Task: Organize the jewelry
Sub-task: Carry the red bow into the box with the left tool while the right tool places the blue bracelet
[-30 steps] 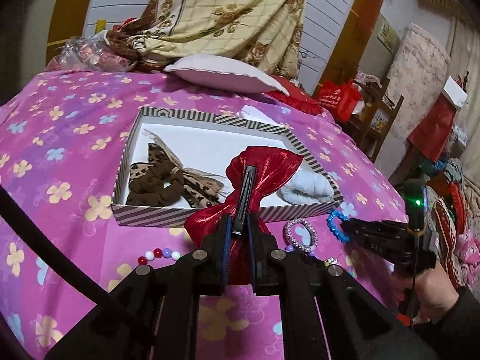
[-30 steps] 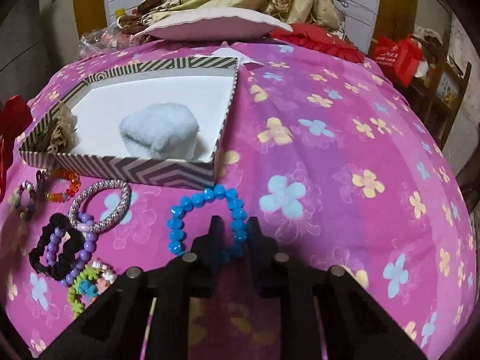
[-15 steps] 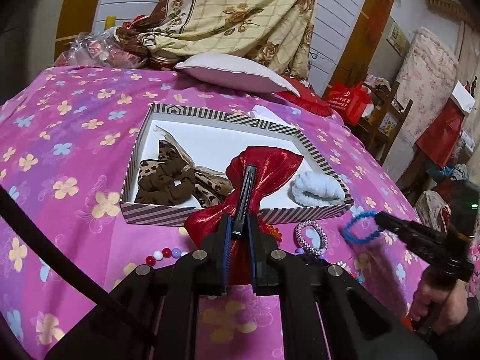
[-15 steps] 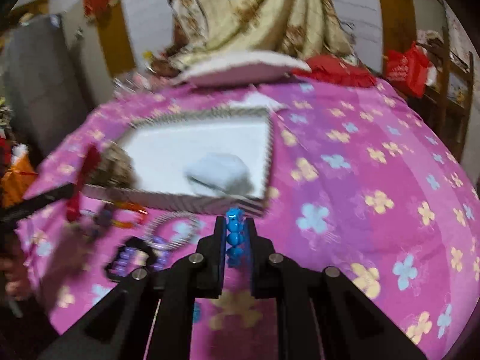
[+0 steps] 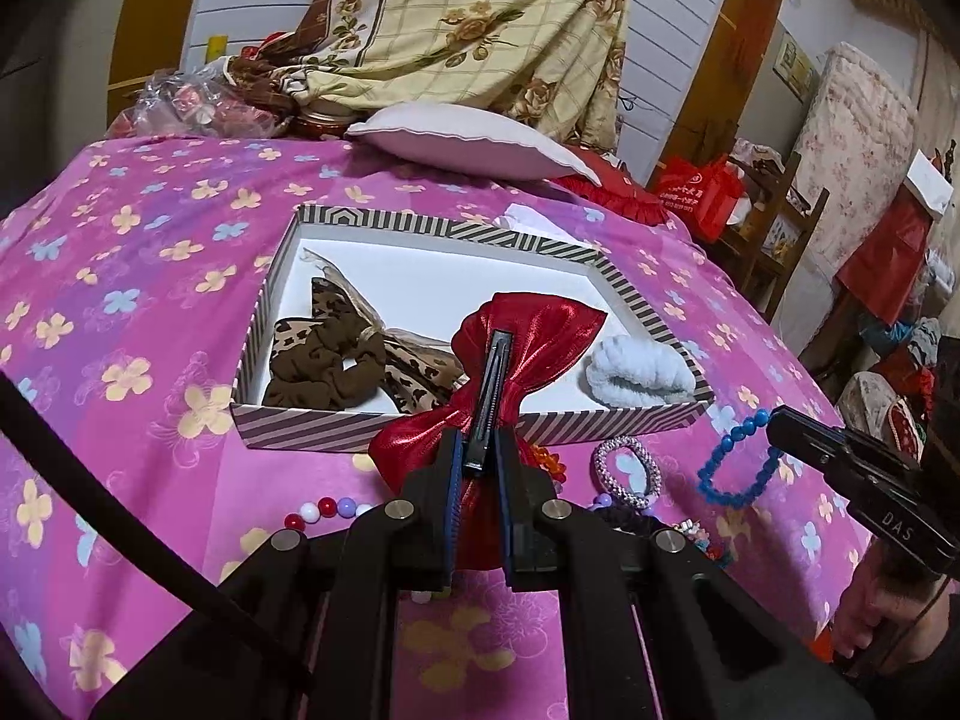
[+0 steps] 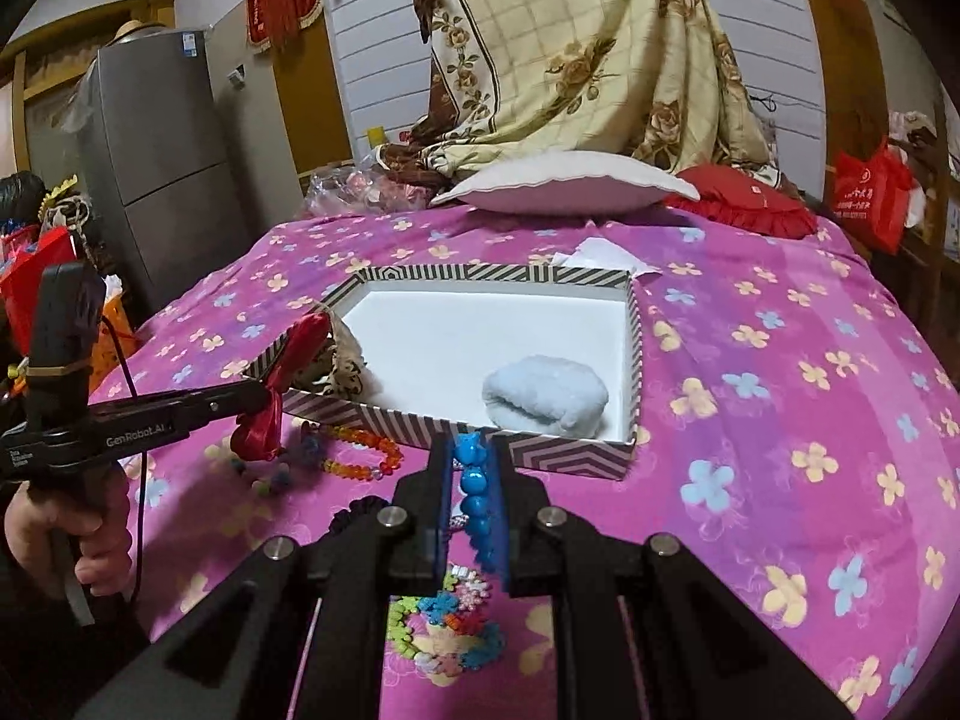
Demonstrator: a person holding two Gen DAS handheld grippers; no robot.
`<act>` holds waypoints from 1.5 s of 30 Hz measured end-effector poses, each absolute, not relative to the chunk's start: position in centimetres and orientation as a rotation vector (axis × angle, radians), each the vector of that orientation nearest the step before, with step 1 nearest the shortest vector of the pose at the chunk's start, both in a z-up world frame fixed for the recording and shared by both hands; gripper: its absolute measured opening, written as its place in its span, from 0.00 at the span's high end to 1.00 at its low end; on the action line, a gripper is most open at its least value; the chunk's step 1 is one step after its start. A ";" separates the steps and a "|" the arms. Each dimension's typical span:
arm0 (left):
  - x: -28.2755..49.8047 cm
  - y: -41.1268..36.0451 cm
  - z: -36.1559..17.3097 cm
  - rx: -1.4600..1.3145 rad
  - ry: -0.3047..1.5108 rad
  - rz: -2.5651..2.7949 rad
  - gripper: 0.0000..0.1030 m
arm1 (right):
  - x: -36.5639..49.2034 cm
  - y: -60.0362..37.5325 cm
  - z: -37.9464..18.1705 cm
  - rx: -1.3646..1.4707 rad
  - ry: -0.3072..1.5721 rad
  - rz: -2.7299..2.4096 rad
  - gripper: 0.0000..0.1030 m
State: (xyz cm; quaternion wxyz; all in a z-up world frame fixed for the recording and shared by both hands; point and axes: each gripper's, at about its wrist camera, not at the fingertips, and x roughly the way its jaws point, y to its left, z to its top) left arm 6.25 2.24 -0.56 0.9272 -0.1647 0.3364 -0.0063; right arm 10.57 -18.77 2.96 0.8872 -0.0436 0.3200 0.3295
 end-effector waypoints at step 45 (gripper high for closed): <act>10.1 2.5 1.5 -0.360 0.536 -0.058 1.00 | 14.3 -15.9 5.8 0.004 0.555 0.622 0.89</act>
